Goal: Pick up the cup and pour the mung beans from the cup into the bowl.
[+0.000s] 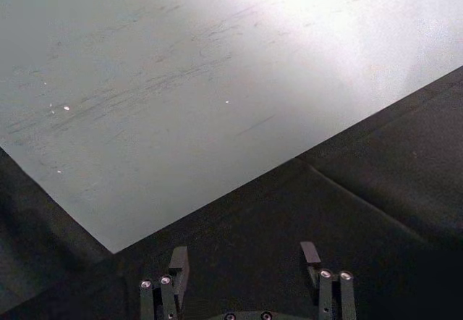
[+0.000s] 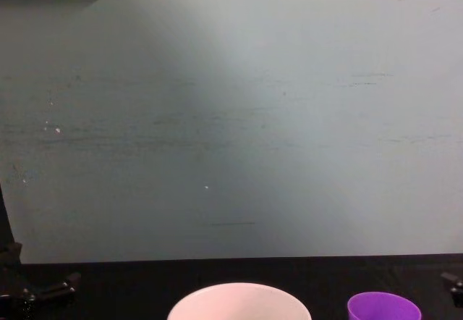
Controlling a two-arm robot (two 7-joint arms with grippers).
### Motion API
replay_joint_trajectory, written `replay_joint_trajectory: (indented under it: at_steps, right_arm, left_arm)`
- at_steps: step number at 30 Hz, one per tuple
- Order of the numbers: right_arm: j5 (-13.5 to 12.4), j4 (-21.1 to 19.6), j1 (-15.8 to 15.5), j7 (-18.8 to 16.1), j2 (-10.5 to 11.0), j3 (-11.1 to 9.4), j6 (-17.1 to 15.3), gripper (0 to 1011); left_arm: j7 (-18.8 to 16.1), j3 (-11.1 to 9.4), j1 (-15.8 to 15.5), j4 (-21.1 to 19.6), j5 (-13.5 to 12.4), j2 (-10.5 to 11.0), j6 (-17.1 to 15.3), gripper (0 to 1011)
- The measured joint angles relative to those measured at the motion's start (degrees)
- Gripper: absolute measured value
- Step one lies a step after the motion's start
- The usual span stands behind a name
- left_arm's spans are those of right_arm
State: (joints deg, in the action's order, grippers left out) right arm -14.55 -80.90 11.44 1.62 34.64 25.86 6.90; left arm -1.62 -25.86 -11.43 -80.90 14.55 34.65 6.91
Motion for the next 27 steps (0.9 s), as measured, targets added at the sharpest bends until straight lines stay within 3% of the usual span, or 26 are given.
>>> replay_joint_trajectory:
  at_steps: [9,27]
  right_arm:
    - [0.4,-1.3,-1.5,-0.1,0.5,-0.7,-0.3,1004]
    - [1.8,-11.1,-12.6,-1.0,3.6,-2.9,-1.3,1004]
  left_arm:
    - [0.0,0.0,0.0,0.0,0.0,0.0,0.0,1000]
    - [0.0,0.0,0.0,0.0,0.0,0.0,0.0,1000]
